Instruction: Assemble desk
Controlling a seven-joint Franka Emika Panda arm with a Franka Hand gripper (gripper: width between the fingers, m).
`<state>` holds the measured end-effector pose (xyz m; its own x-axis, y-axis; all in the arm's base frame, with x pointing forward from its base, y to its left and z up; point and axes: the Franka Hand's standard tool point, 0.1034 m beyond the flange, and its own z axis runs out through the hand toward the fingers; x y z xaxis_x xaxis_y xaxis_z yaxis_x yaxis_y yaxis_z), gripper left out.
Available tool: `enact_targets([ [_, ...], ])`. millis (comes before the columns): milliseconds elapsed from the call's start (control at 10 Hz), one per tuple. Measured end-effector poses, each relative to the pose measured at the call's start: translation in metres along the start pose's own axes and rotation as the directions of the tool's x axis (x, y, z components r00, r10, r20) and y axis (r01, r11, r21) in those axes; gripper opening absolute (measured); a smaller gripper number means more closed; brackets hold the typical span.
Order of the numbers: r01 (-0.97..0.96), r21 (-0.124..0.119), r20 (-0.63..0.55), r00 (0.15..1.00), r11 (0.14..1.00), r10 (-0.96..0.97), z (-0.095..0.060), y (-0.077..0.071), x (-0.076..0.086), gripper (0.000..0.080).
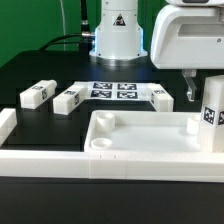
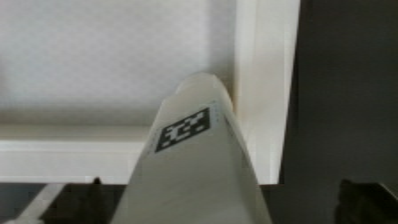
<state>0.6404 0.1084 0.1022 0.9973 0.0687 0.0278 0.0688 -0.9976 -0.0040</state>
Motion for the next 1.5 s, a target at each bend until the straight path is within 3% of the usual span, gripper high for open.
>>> enact_targets([
  [400,0.245,-0.005,0.001,0.97,0.97,-0.245,0.0002,0.001,0.0001,0.0649],
  [600,0.259,-0.005,0.003,0.966,0.966,-0.259,0.0012,0.0015,-0.0003,0.0649],
  [800,0.259,-0.005,0.003,0.966,0.966,-0.259,0.0012,0.0016,-0.0002,0.0395],
  [900,0.259,-0.005,0.002,0.966,0.966,-0.259,0.0011,0.0016,-0.0002,0.0395],
  [1000,0.259,-0.005,0.002,0.966,0.966,-0.259,0.0012,0.0017,-0.0002,0.0288],
  [1500,0.163,0.0,0.001,0.987,0.987,-0.163,0.0012,0.0018,-0.0002,0.0288],
])
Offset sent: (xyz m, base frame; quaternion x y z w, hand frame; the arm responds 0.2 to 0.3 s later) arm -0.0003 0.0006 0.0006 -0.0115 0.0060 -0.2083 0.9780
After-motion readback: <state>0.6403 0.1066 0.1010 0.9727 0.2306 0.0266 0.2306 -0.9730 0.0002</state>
